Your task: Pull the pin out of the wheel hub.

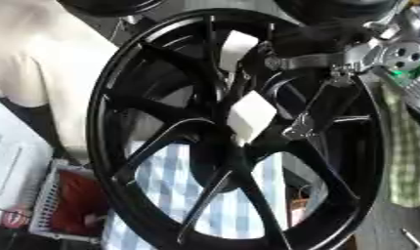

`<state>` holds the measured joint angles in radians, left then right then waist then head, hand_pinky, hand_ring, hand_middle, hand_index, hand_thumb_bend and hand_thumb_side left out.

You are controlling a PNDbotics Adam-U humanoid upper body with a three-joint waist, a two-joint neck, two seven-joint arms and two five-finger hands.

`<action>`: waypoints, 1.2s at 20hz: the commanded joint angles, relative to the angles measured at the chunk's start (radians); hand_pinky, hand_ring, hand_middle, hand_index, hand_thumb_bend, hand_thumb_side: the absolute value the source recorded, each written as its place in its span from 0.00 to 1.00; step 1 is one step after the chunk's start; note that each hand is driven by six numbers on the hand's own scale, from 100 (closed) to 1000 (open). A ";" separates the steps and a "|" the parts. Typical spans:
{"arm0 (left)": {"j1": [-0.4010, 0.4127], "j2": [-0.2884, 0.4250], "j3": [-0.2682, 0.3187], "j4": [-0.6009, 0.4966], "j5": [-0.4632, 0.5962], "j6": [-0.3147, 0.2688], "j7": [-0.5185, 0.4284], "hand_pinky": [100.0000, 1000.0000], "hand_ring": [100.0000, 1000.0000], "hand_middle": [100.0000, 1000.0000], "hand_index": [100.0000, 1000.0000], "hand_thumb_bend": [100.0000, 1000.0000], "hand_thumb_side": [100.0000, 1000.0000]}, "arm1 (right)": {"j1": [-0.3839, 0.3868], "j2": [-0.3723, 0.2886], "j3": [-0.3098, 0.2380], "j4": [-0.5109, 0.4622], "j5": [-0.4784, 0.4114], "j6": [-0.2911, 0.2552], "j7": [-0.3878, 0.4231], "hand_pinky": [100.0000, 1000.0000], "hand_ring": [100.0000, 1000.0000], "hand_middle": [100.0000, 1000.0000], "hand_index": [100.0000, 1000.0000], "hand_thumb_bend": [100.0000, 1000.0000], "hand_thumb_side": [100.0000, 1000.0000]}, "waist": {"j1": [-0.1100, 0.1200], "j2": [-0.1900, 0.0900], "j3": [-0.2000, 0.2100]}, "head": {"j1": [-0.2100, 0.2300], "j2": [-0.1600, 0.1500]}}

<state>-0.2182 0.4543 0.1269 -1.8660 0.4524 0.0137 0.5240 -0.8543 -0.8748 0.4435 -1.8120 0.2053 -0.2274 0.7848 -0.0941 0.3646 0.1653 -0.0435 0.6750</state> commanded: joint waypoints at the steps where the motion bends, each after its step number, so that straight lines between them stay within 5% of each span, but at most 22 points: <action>1: -0.009 0.008 0.005 -0.014 -0.002 -0.002 -0.005 0.75 0.66 0.59 0.74 0.24 0.74 | -0.018 -0.014 -0.004 0.000 -0.010 0.000 0.005 0.79 0.68 0.65 0.73 0.28 0.05 | 0.007 -0.013 0.001 | 0.004 -0.007; 24: -0.004 0.006 0.008 -0.011 0.000 -0.003 -0.008 0.76 0.66 0.60 0.74 0.23 0.75 | -0.019 -0.009 -0.014 -0.021 -0.114 0.048 -0.015 0.76 0.60 0.47 0.57 0.00 0.01 | 0.010 -0.020 -0.003 | -0.001 -0.002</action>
<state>-0.2180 0.4467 0.1269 -1.8660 0.4523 0.0119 0.5186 -0.8544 -0.8667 0.4506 -1.8166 0.1091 -0.1870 0.7747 -0.0917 0.3647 0.1621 -0.0392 0.6751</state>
